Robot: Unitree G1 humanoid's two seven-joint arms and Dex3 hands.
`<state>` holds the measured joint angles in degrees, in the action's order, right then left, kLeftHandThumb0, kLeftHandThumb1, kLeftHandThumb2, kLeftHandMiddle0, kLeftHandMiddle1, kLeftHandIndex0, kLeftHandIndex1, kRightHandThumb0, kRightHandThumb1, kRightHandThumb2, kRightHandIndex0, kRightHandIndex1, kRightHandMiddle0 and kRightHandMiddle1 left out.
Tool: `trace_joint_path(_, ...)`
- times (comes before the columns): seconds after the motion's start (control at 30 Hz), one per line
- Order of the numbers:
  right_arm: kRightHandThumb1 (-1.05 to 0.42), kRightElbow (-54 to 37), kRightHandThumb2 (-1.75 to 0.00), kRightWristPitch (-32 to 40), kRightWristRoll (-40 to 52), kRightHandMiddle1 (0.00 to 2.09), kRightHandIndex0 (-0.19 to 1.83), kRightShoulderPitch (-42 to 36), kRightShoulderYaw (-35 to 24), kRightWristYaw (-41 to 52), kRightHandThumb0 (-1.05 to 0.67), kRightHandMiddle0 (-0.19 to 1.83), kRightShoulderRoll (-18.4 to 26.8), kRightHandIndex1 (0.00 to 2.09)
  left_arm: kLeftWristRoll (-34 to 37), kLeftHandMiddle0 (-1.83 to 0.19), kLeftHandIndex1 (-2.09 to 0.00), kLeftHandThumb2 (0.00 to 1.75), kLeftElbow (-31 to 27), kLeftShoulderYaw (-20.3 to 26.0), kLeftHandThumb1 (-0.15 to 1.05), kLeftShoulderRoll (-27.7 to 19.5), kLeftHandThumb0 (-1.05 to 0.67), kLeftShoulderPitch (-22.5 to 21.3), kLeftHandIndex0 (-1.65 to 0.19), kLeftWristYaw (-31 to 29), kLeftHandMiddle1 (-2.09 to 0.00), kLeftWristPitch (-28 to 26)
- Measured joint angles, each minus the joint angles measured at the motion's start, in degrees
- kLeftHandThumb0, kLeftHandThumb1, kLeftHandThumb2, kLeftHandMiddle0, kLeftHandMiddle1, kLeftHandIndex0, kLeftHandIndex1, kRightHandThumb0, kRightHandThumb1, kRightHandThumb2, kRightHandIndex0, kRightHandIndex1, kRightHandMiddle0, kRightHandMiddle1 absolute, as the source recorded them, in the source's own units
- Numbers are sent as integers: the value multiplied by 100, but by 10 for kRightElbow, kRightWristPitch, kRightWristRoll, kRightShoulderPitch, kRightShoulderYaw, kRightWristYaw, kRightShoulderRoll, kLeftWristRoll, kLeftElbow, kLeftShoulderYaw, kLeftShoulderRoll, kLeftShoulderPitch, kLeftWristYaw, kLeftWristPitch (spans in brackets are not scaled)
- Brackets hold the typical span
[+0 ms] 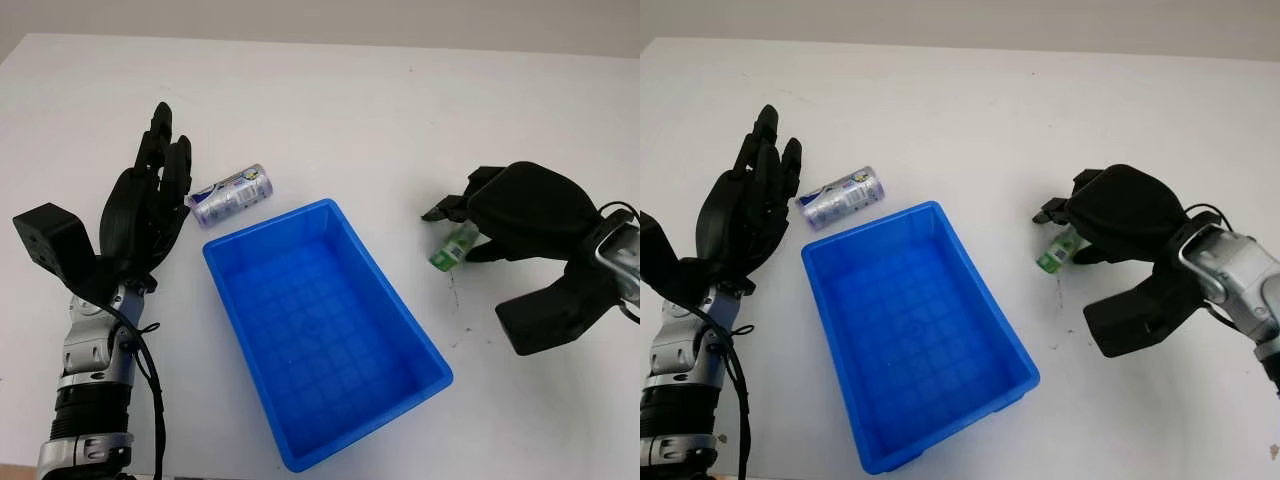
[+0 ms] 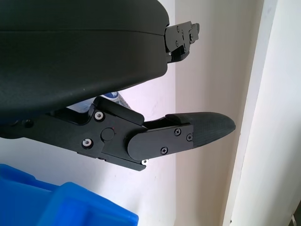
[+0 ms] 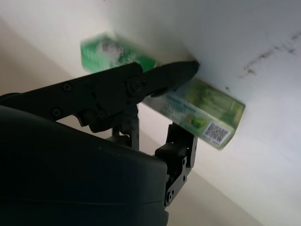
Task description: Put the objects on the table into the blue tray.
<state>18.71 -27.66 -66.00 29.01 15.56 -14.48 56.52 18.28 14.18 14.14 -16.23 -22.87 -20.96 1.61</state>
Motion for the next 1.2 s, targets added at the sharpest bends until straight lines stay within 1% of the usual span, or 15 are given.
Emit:
trace_joint_path(0.03,-105,10,-21,4,-15,208,101,4,7,-25,-49,54,0,209,0,19,0,57,0,1,105,0,-75,0,19,0,0,0)
trace_joint_path(0.07,-105,20,-23,6,-26,209,105,9,13,-44,-47,54,0,209,0,19,0,57,0,1,105,0,-75,0,19,-1,0,0)
trace_joint_path(0.13,-105,38,-17,7,-32,208,107,16,21,-67,-48,52,0,209,1,19,0,56,0,1,105,0,-75,0,19,-3,0,0)
trace_joint_path(0.3,-104,73,-9,-5,-13,207,105,36,35,-84,-50,53,-2,209,2,19,0,58,0,1,105,1,-73,0,19,-3,0,-1)
trace_joint_path(0.4,-104,91,-7,-10,6,209,105,42,38,-91,-51,64,-8,209,3,19,0,58,0,1,105,2,-72,1,19,-3,0,-1)
trace_joint_path(0.47,-104,90,-8,-6,28,209,98,43,36,-74,-50,65,-13,209,3,19,0,57,0,1,105,2,-73,1,19,-4,0,-1)
trace_joint_path(0.53,-103,89,-7,-4,78,209,96,43,24,-53,-49,68,-27,209,3,19,0,56,0,1,105,2,-74,1,19,-5,0,-1)
trace_joint_path(0.6,-102,80,-6,-1,156,209,93,43,-5,-18,-46,69,-48,209,3,19,0,55,0,1,105,3,-74,1,19,-6,0,0)
trace_joint_path(0.7,-104,47,-7,23,271,209,105,53,-48,57,-42,83,-79,209,3,19,0,55,2,1,105,4,-75,1,19,-7,0,0)
trace_joint_path(0.77,-105,15,-9,52,356,209,112,68,-79,116,-37,93,-105,209,3,19,0,55,3,0,105,7,-75,0,19,-6,0,1)
trace_joint_path(0.87,-105,-54,-15,100,460,209,117,90,-115,183,-34,101,-146,209,3,19,0,55,4,-2,105,12,-76,0,19,-6,0,1)
trace_joint_path(1.03,-105,-155,-21,136,542,209,128,96,-126,248,-38,107,-203,209,0,19,0,55,4,-5,105,15,-76,-1,19,0,0,2)
trace_joint_path(1.13,-105,-201,-18,157,572,209,132,87,-126,282,-37,106,-223,209,0,19,0,56,4,-5,105,16,-76,-1,19,1,0,3)
trace_joint_path(1.2,-105,-229,-19,168,591,209,137,77,-125,304,-38,108,-236,209,0,19,0,55,4,-5,105,17,-76,-1,19,1,0,3)
